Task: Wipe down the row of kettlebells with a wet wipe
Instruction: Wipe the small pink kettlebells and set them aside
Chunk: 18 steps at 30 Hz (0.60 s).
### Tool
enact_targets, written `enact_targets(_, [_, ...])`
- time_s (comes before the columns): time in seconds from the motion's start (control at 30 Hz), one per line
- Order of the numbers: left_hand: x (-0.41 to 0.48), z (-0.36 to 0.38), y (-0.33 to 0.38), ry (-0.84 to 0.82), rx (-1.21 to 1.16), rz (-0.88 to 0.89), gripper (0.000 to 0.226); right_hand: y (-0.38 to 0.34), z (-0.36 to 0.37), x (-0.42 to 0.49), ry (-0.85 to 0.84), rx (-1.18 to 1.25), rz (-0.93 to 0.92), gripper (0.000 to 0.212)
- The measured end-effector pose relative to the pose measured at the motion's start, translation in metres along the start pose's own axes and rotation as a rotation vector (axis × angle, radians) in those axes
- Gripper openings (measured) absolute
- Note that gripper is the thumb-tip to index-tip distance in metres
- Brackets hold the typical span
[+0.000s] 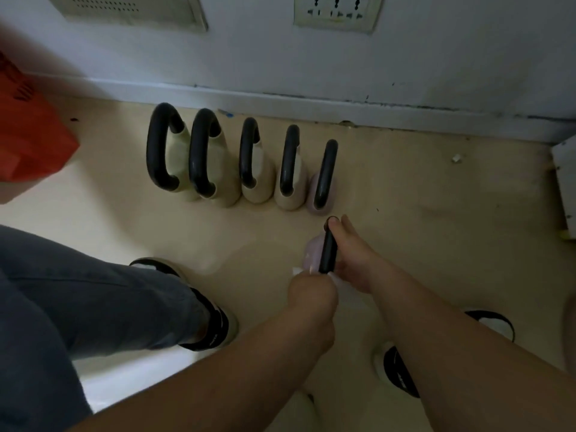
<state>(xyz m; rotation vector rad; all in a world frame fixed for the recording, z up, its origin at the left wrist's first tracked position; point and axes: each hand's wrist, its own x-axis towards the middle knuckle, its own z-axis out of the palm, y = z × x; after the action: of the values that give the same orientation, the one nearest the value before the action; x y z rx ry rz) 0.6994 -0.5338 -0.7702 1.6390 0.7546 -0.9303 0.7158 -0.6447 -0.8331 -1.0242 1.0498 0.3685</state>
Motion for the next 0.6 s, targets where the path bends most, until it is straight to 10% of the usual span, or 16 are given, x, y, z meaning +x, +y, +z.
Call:
enact_targets(0.13, [0.008,-0.029,0.023,-0.016,0.309,0.269,0.036,-0.003,0.004,-0.001,0.02,-0.086,-0.007,0.027])
enact_targets(0.33, [0.022,-0.033,-0.02,-0.118,0.716,0.562,0.042,-0.005,-0.005,0.002,0.098,-0.338,-0.167,0.028])
enact_targets(0.6, [0.026,-0.037,-0.022,-0.088,-0.076,-0.09,0.023,-0.018,-0.004,0.0,0.084,-0.574,-0.333,0.022])
